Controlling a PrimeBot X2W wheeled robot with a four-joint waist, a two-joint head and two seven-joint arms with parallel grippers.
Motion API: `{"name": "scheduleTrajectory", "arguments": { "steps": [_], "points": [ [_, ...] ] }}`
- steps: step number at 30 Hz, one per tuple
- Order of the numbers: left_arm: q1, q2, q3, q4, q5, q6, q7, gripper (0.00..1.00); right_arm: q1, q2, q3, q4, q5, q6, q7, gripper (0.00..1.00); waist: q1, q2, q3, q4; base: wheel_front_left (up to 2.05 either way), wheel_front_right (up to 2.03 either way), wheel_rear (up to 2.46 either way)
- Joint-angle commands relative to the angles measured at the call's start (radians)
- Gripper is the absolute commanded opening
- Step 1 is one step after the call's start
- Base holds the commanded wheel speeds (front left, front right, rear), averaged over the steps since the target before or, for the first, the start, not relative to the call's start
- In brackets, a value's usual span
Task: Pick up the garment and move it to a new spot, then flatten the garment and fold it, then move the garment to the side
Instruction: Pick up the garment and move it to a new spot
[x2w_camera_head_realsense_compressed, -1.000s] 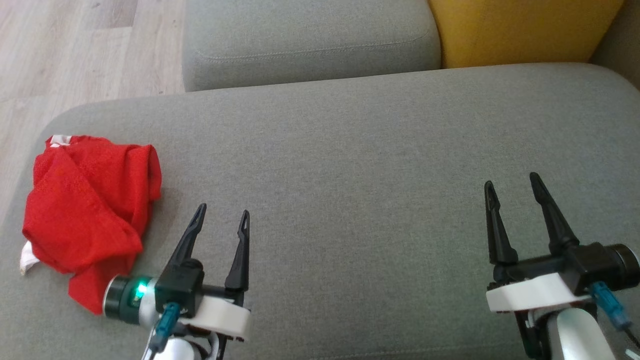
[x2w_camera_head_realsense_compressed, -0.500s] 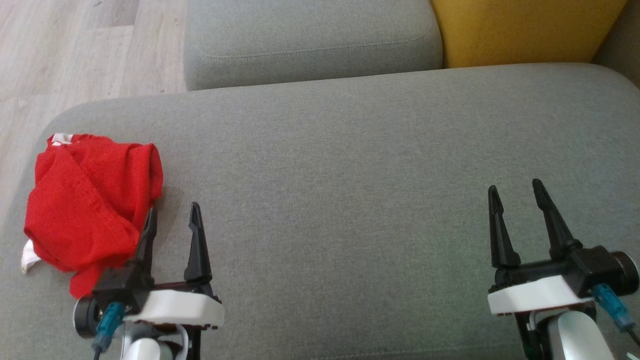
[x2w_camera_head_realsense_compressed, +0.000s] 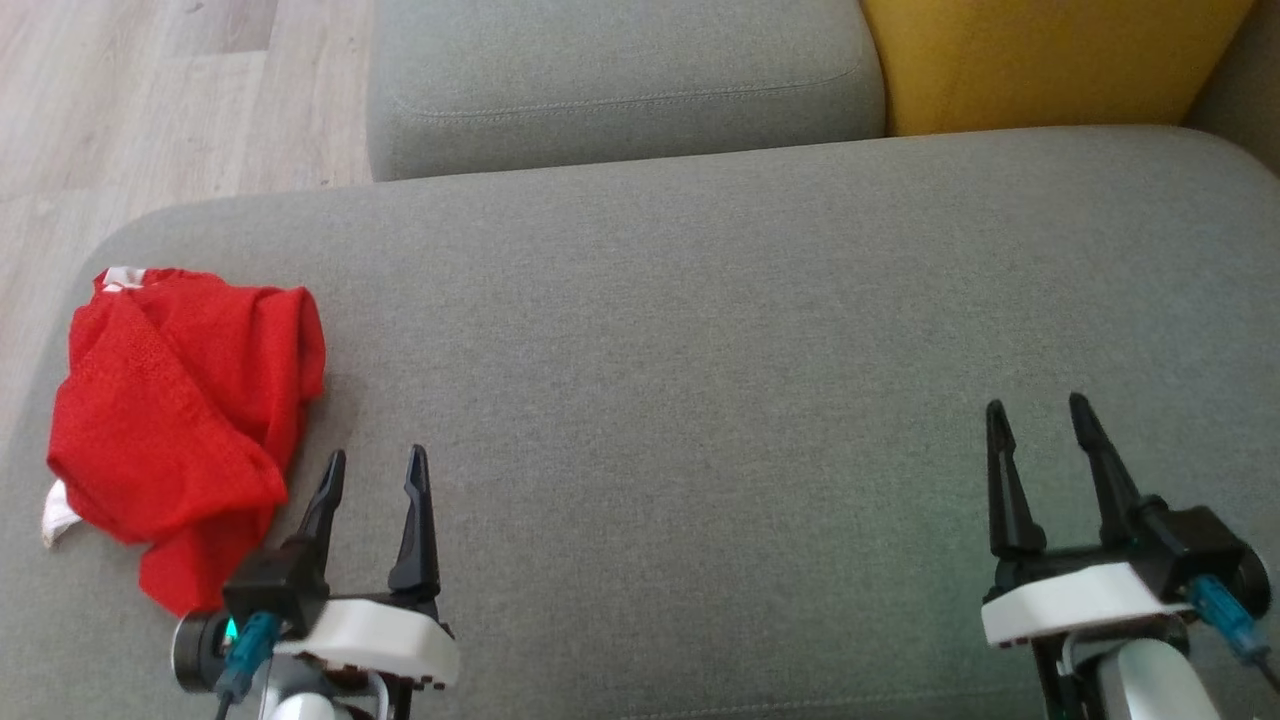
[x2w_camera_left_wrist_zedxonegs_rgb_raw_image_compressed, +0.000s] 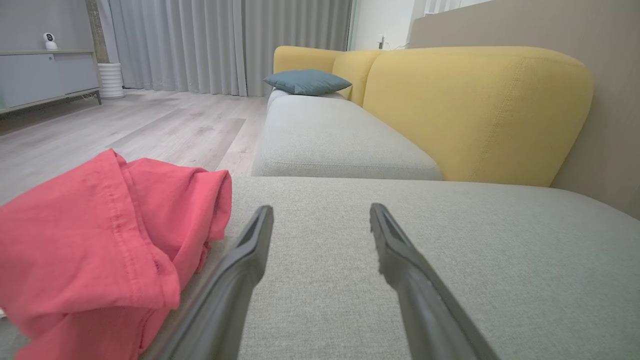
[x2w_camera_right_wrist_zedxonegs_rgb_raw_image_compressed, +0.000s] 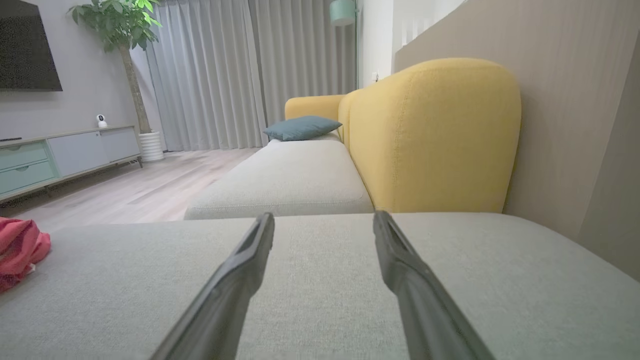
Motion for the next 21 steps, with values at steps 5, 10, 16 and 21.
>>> {"name": "scheduleTrajectory", "arguments": {
  "steps": [5,10,16,21],
  "points": [
    [-0.037,-0.004,0.028,-0.023,0.005,-0.001,-0.009,1.00,-0.036,-0.008,0.022,0.002,0.012,0.004,-0.006,1.00,0.0000,-0.0001,0.001,-0.001,0.00,0.00,0.00],
    [-0.039,-0.004,0.026,-0.023,-0.003,0.006,-0.009,1.00,-0.041,-0.008,0.021,0.008,0.013,0.004,-0.006,1.00,0.0000,-0.0001,0.002,0.003,0.00,0.00,0.00],
    [-0.045,-0.004,0.031,-0.024,-0.004,0.011,-0.009,1.00,-0.035,-0.008,0.027,0.006,0.016,0.004,-0.006,1.00,0.0000,-0.0001,0.003,0.044,0.00,0.00,0.00],
    [-0.042,-0.004,0.048,-0.030,-0.005,0.012,-0.009,1.00,-0.028,-0.008,0.046,0.007,0.021,0.004,-0.006,1.00,0.0000,-0.0001,0.001,0.101,0.00,0.00,0.00]
  ]
}}
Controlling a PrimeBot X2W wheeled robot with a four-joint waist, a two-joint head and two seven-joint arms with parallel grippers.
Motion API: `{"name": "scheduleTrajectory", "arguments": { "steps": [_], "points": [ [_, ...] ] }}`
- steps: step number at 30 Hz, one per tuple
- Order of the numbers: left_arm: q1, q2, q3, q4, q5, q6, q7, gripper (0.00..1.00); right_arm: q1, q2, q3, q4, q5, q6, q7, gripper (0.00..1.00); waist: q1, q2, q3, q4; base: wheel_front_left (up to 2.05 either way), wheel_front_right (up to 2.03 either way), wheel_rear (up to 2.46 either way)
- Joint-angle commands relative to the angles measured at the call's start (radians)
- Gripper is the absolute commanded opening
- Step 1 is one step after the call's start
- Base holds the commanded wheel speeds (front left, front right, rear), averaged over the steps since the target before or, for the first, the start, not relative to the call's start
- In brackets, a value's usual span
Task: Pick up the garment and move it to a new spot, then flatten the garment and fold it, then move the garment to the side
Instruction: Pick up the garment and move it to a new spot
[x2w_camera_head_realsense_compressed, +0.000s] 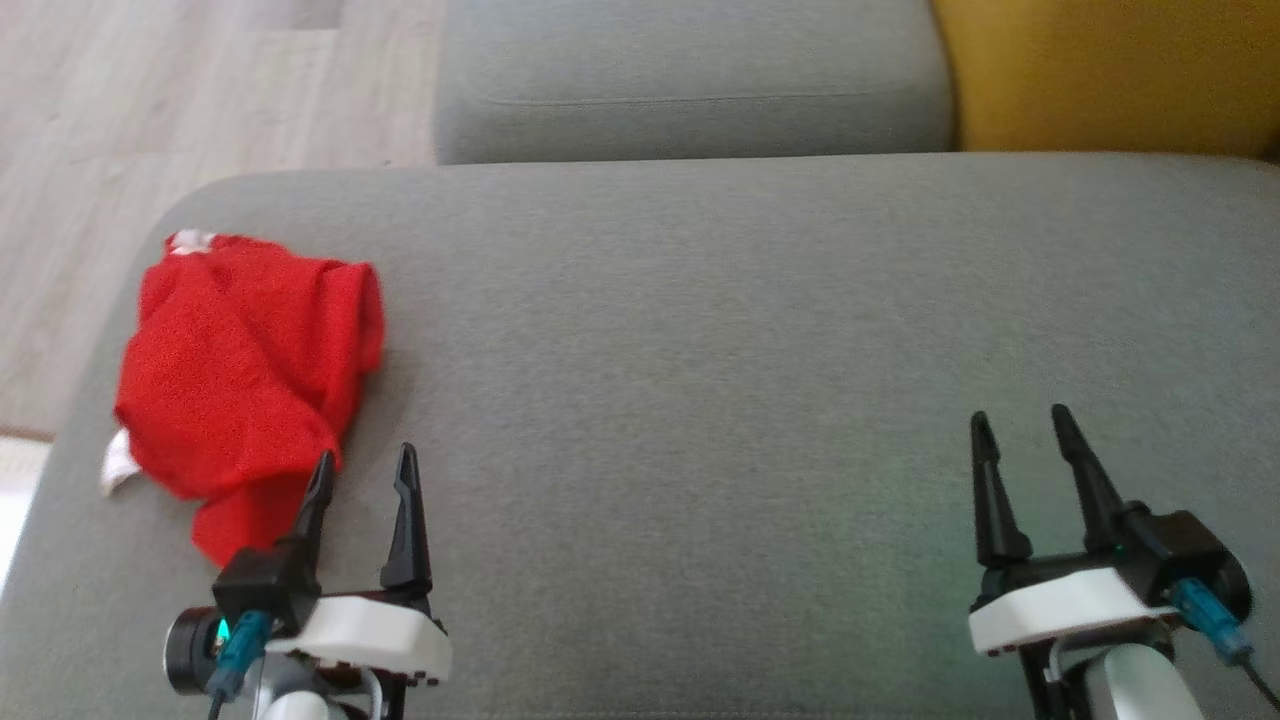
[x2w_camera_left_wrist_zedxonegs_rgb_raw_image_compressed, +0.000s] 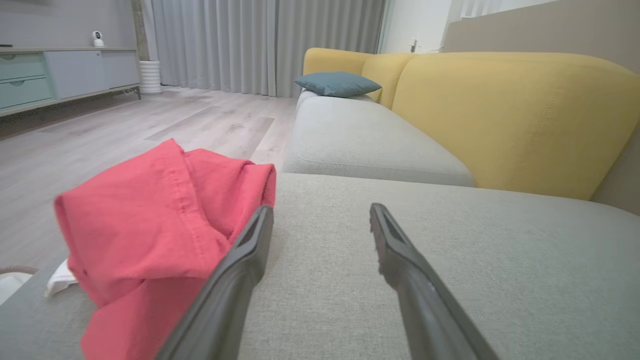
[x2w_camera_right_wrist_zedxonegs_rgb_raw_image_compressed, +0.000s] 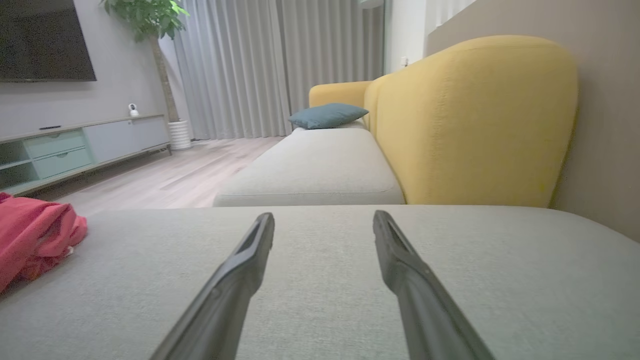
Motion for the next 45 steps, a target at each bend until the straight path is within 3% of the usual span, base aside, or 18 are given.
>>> {"name": "scheduleTrajectory", "arguments": {
  "steps": [1,14,25,37,45],
  "points": [
    [-0.037,-0.002,0.040,-0.039,-0.003,0.002,-0.009,1.00,-0.027,-0.008,0.034,-0.032,0.005,0.004,-0.006,1.00,0.0000,-0.0001,-0.001,0.031,0.00,0.00,0.00],
    [-0.014,-0.002,0.076,-0.060,0.003,-0.011,-0.009,1.00,-0.008,-0.008,0.091,-0.035,0.027,0.004,-0.006,1.00,0.0000,-0.0001,-0.010,0.193,0.00,0.00,0.00],
    [0.001,-0.002,0.095,-0.060,0.016,-0.022,-0.009,1.00,0.007,-0.008,0.112,-0.032,0.044,0.004,-0.006,1.00,0.0000,-0.0001,-0.022,0.281,0.00,0.00,0.00],
    [-0.009,-0.002,0.123,-0.077,0.023,-0.033,-0.009,1.00,-0.007,-0.008,0.112,-0.039,0.038,0.004,-0.006,1.00,0.0000,-0.0001,0.018,0.274,0.00,0.00,0.00],
    [-0.153,0.036,0.141,-0.013,0.048,-0.096,-0.009,1.00,-0.055,-0.008,0.039,-0.087,-0.063,0.004,-0.006,1.00,0.0000,-0.0001,0.159,0.257,0.00,0.00,0.00]
  ]
}}
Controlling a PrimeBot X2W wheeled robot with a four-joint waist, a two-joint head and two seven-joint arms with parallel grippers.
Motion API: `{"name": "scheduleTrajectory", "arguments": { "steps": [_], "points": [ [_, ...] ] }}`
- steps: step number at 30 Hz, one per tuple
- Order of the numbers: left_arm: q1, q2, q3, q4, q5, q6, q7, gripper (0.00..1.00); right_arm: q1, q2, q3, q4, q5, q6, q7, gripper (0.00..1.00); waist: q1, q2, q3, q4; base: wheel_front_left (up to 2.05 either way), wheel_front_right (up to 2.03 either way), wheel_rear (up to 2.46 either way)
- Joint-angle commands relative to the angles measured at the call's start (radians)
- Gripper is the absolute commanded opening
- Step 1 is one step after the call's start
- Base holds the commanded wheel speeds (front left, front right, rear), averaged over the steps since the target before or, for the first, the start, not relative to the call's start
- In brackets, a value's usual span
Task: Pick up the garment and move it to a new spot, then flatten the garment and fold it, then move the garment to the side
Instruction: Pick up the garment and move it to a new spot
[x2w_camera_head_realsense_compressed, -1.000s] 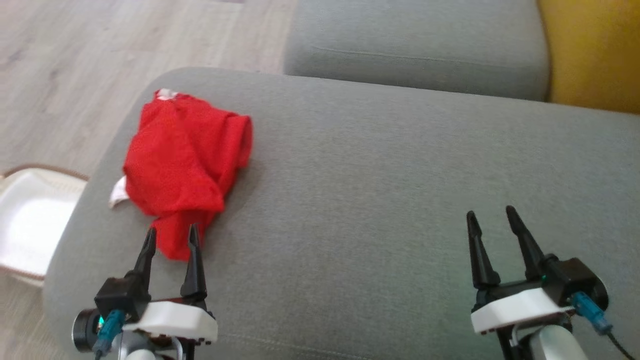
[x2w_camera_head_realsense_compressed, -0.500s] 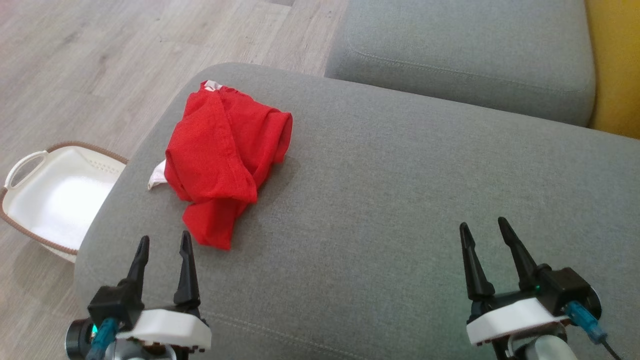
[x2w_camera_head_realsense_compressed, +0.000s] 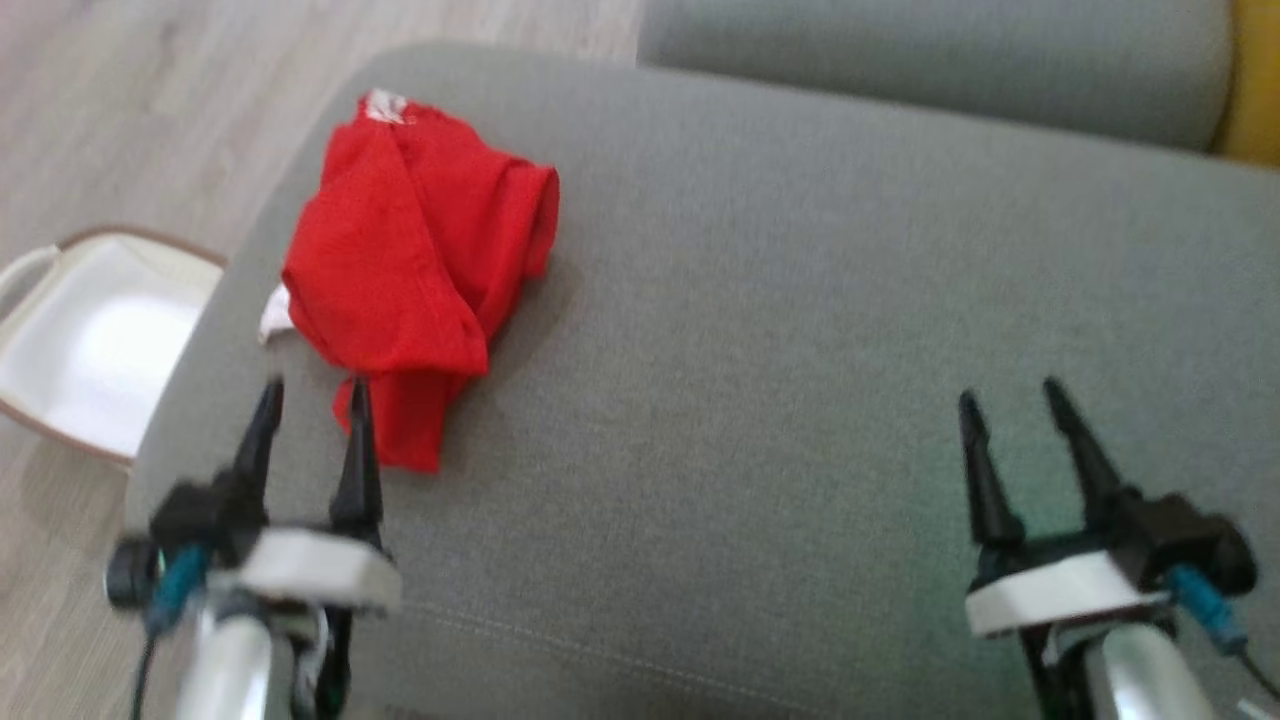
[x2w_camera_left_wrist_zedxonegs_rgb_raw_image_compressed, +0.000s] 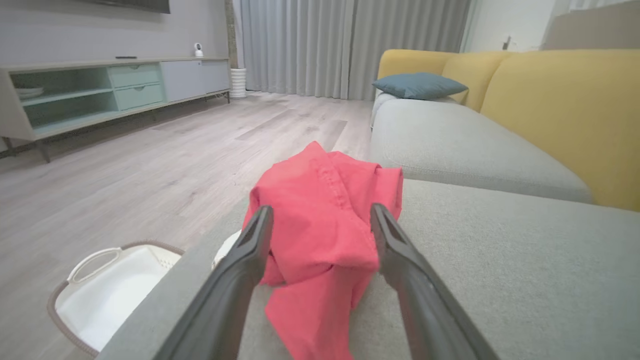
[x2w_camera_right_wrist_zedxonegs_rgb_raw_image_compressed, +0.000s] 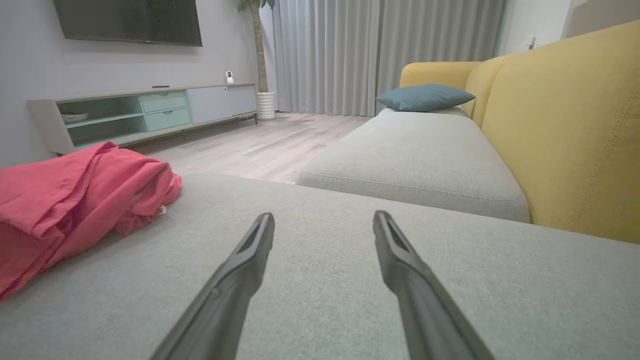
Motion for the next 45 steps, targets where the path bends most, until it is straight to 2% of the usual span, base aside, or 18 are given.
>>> {"name": "scheduleTrajectory", "arguments": {
  "steps": [1,5,14,23,31,32,33,39,45],
  "points": [
    [-0.093,0.031,0.039,-0.010,0.012,-0.011,-0.009,1.00,-0.057,-0.008,0.004,-0.047,-0.016,0.004,-0.006,1.00,0.0000,0.0000,0.072,-0.010,0.00,0.00,0.00],
    [-0.235,0.067,0.042,0.079,-0.001,-0.043,0.027,1.00,-0.087,-0.008,-0.046,-0.084,-0.054,0.004,-0.006,1.00,0.0000,0.0000,0.156,-0.022,0.00,0.00,0.00],
    [-0.547,0.171,0.009,0.319,-0.018,-0.107,0.208,1.00,-0.123,-0.008,-0.090,-0.171,-0.109,0.004,0.011,1.00,0.0000,0.0000,0.300,-0.054,0.00,0.00,0.00],
    [-0.739,0.231,-0.021,0.553,-0.032,-0.124,0.267,1.00,-0.130,-0.008,-0.087,-0.212,-0.109,0.004,0.030,1.00,0.0000,0.0000,0.360,-0.079,0.00,0.00,0.00],
    [-0.833,0.240,-0.048,0.735,-0.054,-0.129,0.248,1.00,-0.128,-0.008,-0.077,-0.239,-0.116,0.004,0.041,1.00,0.0000,0.0000,0.384,-0.091,0.00,0.00,0.00],
    [-0.840,0.239,-0.051,0.751,-0.060,-0.130,0.242,0.29,-0.128,-0.008,-0.077,-0.240,-0.116,0.004,0.042,1.00,0.0000,0.0000,0.385,-0.091,0.00,0.00,0.00],
    [-0.846,0.237,-0.055,0.764,-0.065,-0.131,0.233,0.00,-0.127,-0.008,-0.077,-0.241,-0.117,0.004,0.042,1.00,0.0000,0.0000,0.385,-0.092,0.00,0.00,0.00],
    [-0.863,0.246,-0.078,0.792,-0.084,-0.132,0.127,0.00,-0.127,-0.008,-0.061,-0.210,-0.104,0.004,0.035,1.00,0.0000,0.0000,0.344,-0.110,0.00,0.00,0.00],
    [-0.855,0.266,-0.092,0.746,-0.105,-0.133,0.041,0.00,-0.124,-0.008,-0.035,-0.154,-0.065,0.004,0.016,1.00,0.0000,0.0000,0.259,-0.140,0.00,0.00,0.00]
  ]
}}
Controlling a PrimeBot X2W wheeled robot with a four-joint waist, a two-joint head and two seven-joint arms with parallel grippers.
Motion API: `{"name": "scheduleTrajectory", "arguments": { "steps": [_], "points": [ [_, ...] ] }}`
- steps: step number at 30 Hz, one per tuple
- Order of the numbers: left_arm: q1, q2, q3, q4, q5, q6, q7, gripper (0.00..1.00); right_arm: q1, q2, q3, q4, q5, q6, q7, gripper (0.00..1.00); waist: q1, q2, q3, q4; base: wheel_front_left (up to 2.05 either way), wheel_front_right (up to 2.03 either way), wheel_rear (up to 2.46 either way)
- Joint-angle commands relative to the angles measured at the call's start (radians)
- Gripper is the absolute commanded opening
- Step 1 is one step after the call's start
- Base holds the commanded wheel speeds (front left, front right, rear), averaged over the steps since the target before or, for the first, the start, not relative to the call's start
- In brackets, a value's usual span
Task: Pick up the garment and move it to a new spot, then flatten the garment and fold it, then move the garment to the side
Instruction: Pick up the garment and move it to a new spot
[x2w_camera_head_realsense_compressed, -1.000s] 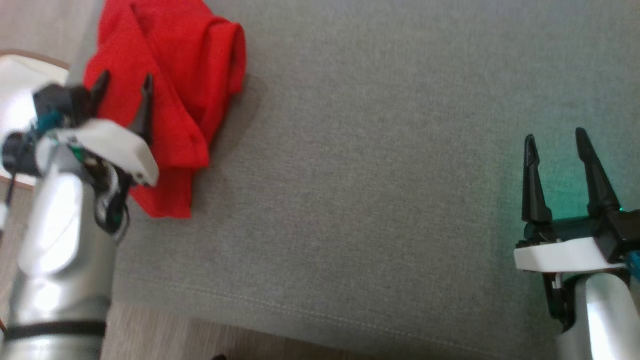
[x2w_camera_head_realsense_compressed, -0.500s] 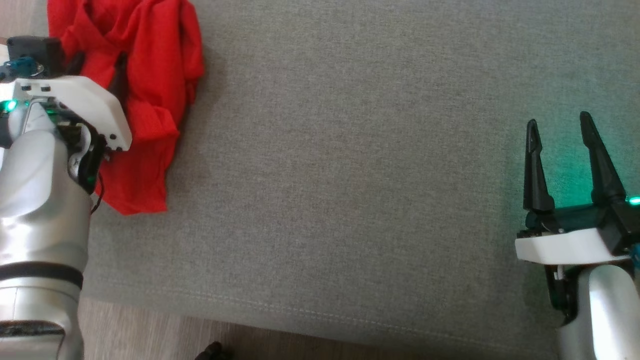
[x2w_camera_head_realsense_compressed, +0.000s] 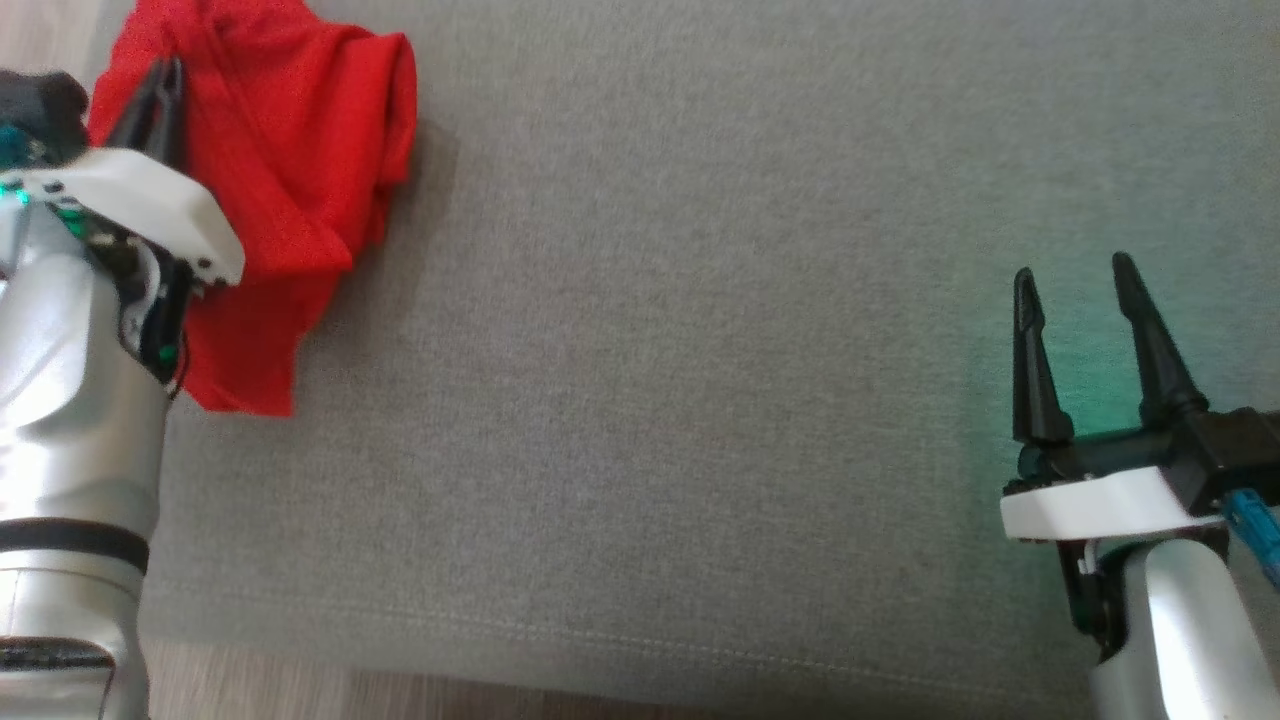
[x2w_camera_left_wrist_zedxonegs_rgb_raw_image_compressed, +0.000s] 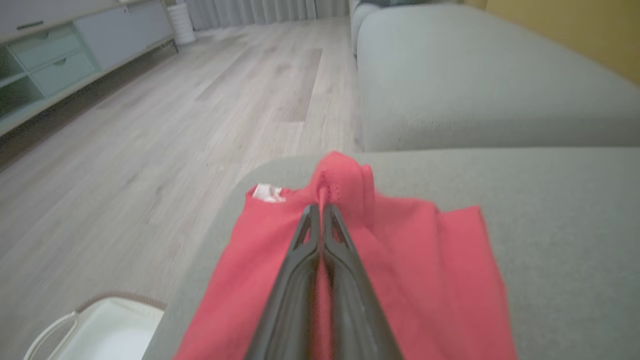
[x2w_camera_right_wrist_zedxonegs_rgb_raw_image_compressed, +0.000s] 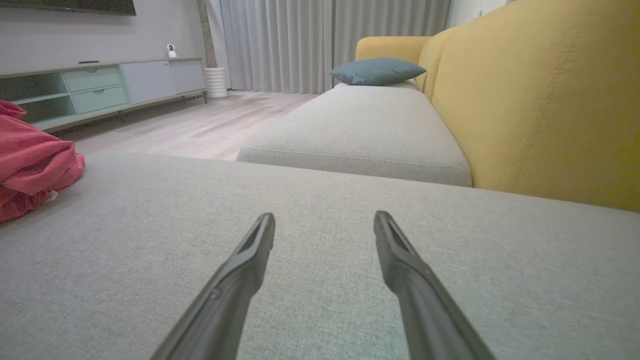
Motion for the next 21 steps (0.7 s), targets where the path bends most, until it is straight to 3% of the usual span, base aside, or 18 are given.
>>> {"name": "scheduleTrajectory", "arguments": {
  "steps": [1,10,12,21],
  "points": [
    [-0.028,0.066,0.016,-0.060,-0.014,0.001,-0.022,0.00,-0.005,-0.005,0.033,-0.015,0.014,0.004,-0.012,1.00,-0.0001,0.0000,-0.052,-0.022,0.00,0.00,0.00],
    [0.012,0.055,0.010,-0.312,-0.070,0.001,-0.033,0.00,0.007,-0.005,0.060,0.050,0.065,0.004,-0.028,1.00,-0.0001,0.0000,-0.173,-0.062,0.00,0.00,0.00],
    [0.034,0.034,0.007,-0.418,-0.090,0.006,-0.005,0.00,0.011,-0.005,0.070,0.067,0.079,0.004,-0.030,1.00,-0.0001,0.0000,-0.204,-0.077,0.00,0.00,0.00],
    [0.092,-0.036,-0.035,-0.667,-0.130,0.031,0.120,0.00,0.003,-0.005,0.091,0.067,0.107,0.004,-0.031,1.00,-0.0001,0.0000,-0.237,-0.141,0.00,0.00,0.00]
  ]
}}
